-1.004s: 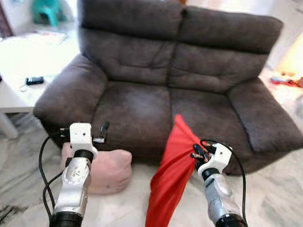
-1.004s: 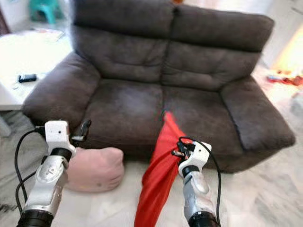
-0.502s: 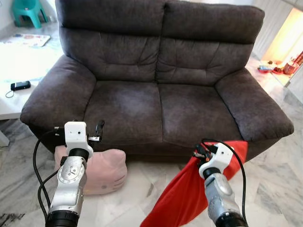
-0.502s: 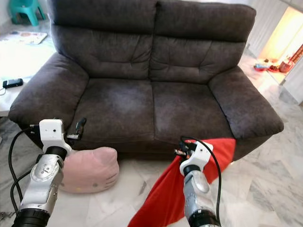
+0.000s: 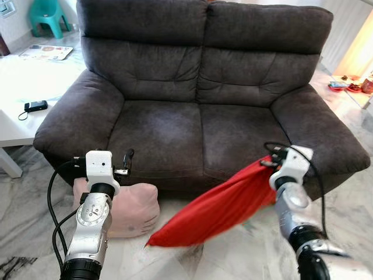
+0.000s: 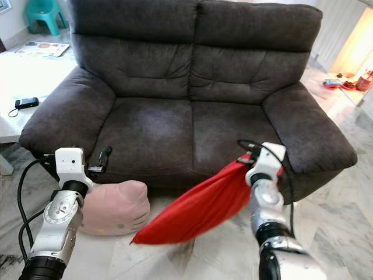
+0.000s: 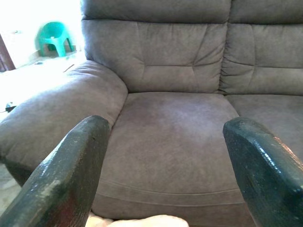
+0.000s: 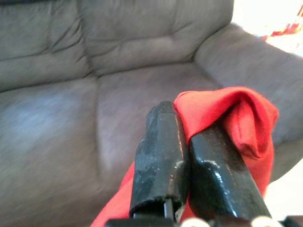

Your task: Move the pillow to the sofa from floor

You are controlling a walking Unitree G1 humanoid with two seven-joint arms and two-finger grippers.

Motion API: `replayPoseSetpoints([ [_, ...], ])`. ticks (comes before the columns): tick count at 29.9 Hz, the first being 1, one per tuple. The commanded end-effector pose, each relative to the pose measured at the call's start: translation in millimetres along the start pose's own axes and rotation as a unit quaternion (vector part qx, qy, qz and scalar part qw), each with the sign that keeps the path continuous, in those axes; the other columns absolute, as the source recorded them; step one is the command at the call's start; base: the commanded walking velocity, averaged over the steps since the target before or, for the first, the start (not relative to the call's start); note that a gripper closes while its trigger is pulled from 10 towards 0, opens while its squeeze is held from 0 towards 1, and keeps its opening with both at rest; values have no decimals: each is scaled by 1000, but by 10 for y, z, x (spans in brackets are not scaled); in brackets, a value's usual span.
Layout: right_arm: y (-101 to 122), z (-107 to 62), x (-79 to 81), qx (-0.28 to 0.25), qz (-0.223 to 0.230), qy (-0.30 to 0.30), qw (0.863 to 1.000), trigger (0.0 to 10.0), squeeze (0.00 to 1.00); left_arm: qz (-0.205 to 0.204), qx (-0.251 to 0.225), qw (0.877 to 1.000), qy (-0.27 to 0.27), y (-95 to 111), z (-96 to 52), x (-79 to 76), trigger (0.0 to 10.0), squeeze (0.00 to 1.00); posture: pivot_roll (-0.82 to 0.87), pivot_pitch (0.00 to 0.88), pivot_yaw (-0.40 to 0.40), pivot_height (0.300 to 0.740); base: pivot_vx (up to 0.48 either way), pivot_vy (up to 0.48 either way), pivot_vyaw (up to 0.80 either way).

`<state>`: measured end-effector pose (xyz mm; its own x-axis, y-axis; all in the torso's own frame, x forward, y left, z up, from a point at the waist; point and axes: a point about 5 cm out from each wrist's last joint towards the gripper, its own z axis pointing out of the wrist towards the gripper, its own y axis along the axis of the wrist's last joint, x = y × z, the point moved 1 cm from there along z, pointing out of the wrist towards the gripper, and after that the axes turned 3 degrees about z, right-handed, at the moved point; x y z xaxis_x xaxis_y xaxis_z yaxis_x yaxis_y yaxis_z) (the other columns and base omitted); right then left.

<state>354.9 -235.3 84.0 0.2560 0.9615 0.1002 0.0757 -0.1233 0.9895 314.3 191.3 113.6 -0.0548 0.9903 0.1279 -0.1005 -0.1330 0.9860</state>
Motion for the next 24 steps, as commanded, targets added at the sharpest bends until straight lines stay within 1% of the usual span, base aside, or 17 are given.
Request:
replayPoseSetpoints([
  [1,284,82,-91,-55,-24,-19,998,10000,0,2,1,1000,-5,-6,11,-26,10000,0,127,0,-98,740,0,0,0],
  [2,266,79,-106,-50,-30,-19,998,10000,0,2,1,1000,-6,-6,12,-26,10000,0,126,0,-98,740,0,0,0],
  [4,253,75,-112,-47,-28,-14,998,10000,0,2,1,1000,-6,-7,13,-27,10000,0,126,0,-98,740,0,0,0],
  [6,225,66,-40,-41,-24,46,998,10000,0,3,1,1000,-6,-5,20,-22,10000,0,125,0,-94,740,0,0,0],
  [8,229,65,-1,-42,-17,69,997,10000,0,3,1,1000,-6,-5,22,-20,10000,0,122,0,-92,740,0,0,0],
  [10,245,57,143,-43,-30,138,989,10000,0,3,2,1000,-6,-4,25,-17,10000,0,120,0,-92,740,0,0,0],
  [11,245,57,143,-43,-30,138,989,10000,0,3,2,1000,-6,-4,25,-17,10000,0,120,0,-92,740,0,0,0],
  [12,233,45,228,-36,-31,179,983,10000,0,3,2,1000,-6,-4,27,-17,10000,0,120,0,-91,740,0,0,0],
  [14,208,18,331,-27,-33,230,972,10000,0,3,1,1000,-6,-4,28,-17,10000,0,120,0,-91,740,0,0,0],
  [18,127,-40,451,-3,-28,296,955,10000,0,3,2,1000,-5,-7,27,-14,10000,0,120,0,-91,740,0,0,0],
  [20,53,-94,526,11,-47,333,942,10000,0,4,2,1000,-5,-10,26,-13,10000,0,120,0,-91,740,0,0,0],
  [21,-44,-166,584,32,-57,375,925,10000,0,3,3,1000,-5,-10,26,-16,10000,0,119,0,-92,740,0,0,0],
  [24,-151,-249,627,55,-60,416,906,10000,0,3,3,1000,-6,-11,25,-17,10000,0,120,0,-94,740,0,0,0],
])
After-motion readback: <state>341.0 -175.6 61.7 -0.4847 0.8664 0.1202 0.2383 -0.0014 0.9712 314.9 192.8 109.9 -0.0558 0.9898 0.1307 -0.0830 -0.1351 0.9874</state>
